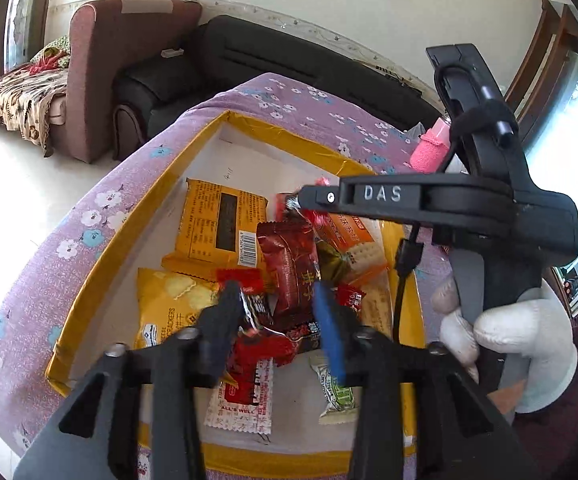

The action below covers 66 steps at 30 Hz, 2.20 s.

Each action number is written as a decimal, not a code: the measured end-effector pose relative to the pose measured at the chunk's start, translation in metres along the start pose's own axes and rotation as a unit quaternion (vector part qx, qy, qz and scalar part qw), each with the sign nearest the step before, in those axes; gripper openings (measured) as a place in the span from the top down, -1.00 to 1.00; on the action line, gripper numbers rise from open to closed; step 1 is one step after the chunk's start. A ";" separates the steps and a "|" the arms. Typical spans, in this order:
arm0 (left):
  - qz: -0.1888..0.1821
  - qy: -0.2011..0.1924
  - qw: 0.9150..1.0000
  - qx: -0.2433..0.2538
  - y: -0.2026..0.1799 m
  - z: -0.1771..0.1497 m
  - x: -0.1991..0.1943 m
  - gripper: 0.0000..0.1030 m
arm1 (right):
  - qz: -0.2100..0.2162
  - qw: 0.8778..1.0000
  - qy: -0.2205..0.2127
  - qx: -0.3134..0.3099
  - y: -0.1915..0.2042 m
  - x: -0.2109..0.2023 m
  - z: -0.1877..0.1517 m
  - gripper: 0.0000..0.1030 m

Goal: Organize snacks

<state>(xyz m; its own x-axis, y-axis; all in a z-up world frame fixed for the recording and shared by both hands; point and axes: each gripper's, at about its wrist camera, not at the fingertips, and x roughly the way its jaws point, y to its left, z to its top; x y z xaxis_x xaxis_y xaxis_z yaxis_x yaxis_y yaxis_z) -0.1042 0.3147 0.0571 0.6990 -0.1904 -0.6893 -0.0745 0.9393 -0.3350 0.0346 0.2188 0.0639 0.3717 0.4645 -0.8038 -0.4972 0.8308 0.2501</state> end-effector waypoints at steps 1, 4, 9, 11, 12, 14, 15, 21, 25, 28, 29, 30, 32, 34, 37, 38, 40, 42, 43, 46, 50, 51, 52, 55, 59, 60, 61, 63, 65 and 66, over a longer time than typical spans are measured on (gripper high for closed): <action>-0.002 -0.002 1.000 0.000 0.000 -0.001 -0.002 -0.09 | 0.002 1.000 -0.006 0.002 0.000 -0.003 0.000 0.50; 0.000 -0.012 1.000 0.002 -0.002 -0.006 -0.012 -0.09 | 0.005 1.000 -0.027 0.007 -0.002 -0.018 -0.004 0.34; 0.018 -0.061 0.998 -0.003 -0.008 -0.013 -0.044 -0.09 | -0.008 0.999 -0.051 -0.003 -0.003 -0.050 -0.033 0.26; 0.037 -0.087 0.995 0.006 -0.014 -0.014 -0.057 -0.11 | -0.013 0.998 -0.062 -0.008 -0.003 -0.065 -0.052 0.23; 0.051 -0.104 0.993 0.013 -0.019 -0.015 -0.066 -0.16 | -0.013 0.998 -0.067 -0.008 -0.003 -0.072 -0.060 0.16; 0.081 -0.142 0.986 0.028 -0.030 -0.019 -0.084 -0.34 | -0.013 0.997 -0.080 -0.004 -0.006 -0.087 -0.079 0.07; 0.098 -0.162 0.981 0.034 -0.035 -0.022 -0.094 -0.47 | -0.013 0.996 -0.084 -0.002 -0.008 -0.093 -0.086 0.06; 0.195 -0.271 0.938 0.095 -0.077 -0.039 -0.139 -0.67 | -0.020 0.992 -0.127 -0.002 -0.016 -0.132 -0.131 -0.07; 0.240 -0.311 0.911 0.124 -0.103 -0.054 -0.154 -1.00 | -0.037 0.985 -0.165 -0.022 -0.012 -0.157 -0.152 -0.18; 0.226 -0.324 0.907 0.146 -0.120 -0.063 -0.158 -1.00 | -0.037 0.980 -0.193 -0.027 -0.012 -0.173 -0.165 -0.32; 0.217 -0.316 0.911 0.149 -0.123 -0.064 -0.155 -1.00 | -0.037 0.979 -0.199 -0.027 -0.012 -0.176 -0.169 -0.37; 0.206 -0.296 0.921 0.145 -0.124 -0.064 -0.147 -1.00 | -0.039 0.978 -0.202 -0.027 -0.013 -0.179 -0.173 -0.38; 0.184 -0.245 0.943 0.128 -0.122 -0.063 -0.129 -1.00 | -0.044 0.978 -0.204 -0.027 -0.016 -0.181 -0.178 -0.38; 0.176 -0.215 0.954 0.109 -0.119 -0.065 -0.117 -1.00 | -0.043 0.978 -0.202 -0.025 -0.021 -0.181 -0.184 -0.38; 0.242 -0.261 0.927 0.118 -0.133 -0.076 -0.125 -1.00 | -0.045 0.979 -0.199 -0.026 -0.029 -0.178 -0.193 -0.38; 0.254 -0.283 0.916 0.125 -0.138 -0.078 -0.131 -1.00 | -0.047 0.978 -0.200 -0.029 -0.030 -0.178 -0.197 -0.38; 0.245 -0.320 0.906 0.128 -0.144 -0.078 -0.143 -1.00 | -0.049 0.978 -0.201 -0.035 -0.030 -0.178 -0.201 -0.38; 0.215 -0.312 0.919 0.115 -0.143 -0.074 -0.145 -1.00 | -0.046 0.978 -0.201 -0.037 -0.029 -0.177 -0.202 -0.38; 0.205 -0.295 0.927 0.105 -0.140 -0.071 -0.141 -1.00 | -0.044 0.978 -0.201 -0.039 -0.028 -0.177 -0.202 -0.38; 0.207 -0.253 0.941 0.087 -0.130 -0.067 -0.125 -1.00 | -0.043 0.978 -0.199 -0.054 -0.020 -0.174 -0.205 -0.38; 0.174 -0.210 0.961 0.054 -0.115 -0.067 -0.104 -1.00 | -0.044 0.978 -0.190 -0.078 -0.008 -0.164 -0.208 -0.39; 0.154 -0.194 0.967 0.051 -0.113 -0.067 -0.099 -1.00 | -0.043 0.978 -0.187 -0.082 -0.006 -0.162 -0.208 -0.39; 0.140 -0.181 0.972 0.049 -0.112 -0.067 -0.096 -1.00 | -0.043 0.978 -0.185 -0.086 -0.004 -0.160 -0.209 -0.39; 0.127 -0.154 0.979 0.045 -0.107 -0.069 -0.084 -1.00 | -0.046 0.979 -0.176 -0.094 0.002 -0.151 -0.209 -0.39; 0.136 -0.143 0.980 0.038 -0.097 -0.070 -0.076 -1.00 | -0.049 0.980 -0.163 -0.099 0.006 -0.141 -0.208 -0.40; 0.136 -0.142 0.980 0.034 -0.094 -0.069 -0.076 -1.00 | -0.050 0.981 -0.160 -0.100 0.007 -0.139 -0.208 -0.40; 0.135 -0.139 0.981 0.028 -0.089 -0.068 -0.075 -1.00 | -0.051 0.981 -0.158 -0.101 0.008 -0.138 -0.208 -0.40; 0.136 -0.132 0.982 0.025 -0.084 -0.067 -0.073 -1.00 | -0.053 0.981 -0.154 -0.103 0.010 -0.135 -0.207 -0.40; 0.142 -0.126 0.982 0.023 -0.080 -0.069 -0.071 -1.00 | -0.054 0.982 -0.149 -0.106 0.012 -0.131 -0.207 -0.40; 0.143 -0.125 0.982 0.023 -0.079 -0.069 -0.070 -1.00 | -0.054 0.982 -0.146 -0.107 0.012 -0.129 -0.206 -0.40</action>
<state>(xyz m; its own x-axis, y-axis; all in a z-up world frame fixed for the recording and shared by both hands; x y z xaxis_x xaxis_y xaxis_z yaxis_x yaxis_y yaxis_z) -0.1960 0.2343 0.0877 0.8068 0.1542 -0.5704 -0.2657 0.9569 -0.1172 -0.1810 0.1059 0.0597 0.6250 0.4711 -0.6225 -0.5842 0.8112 0.0272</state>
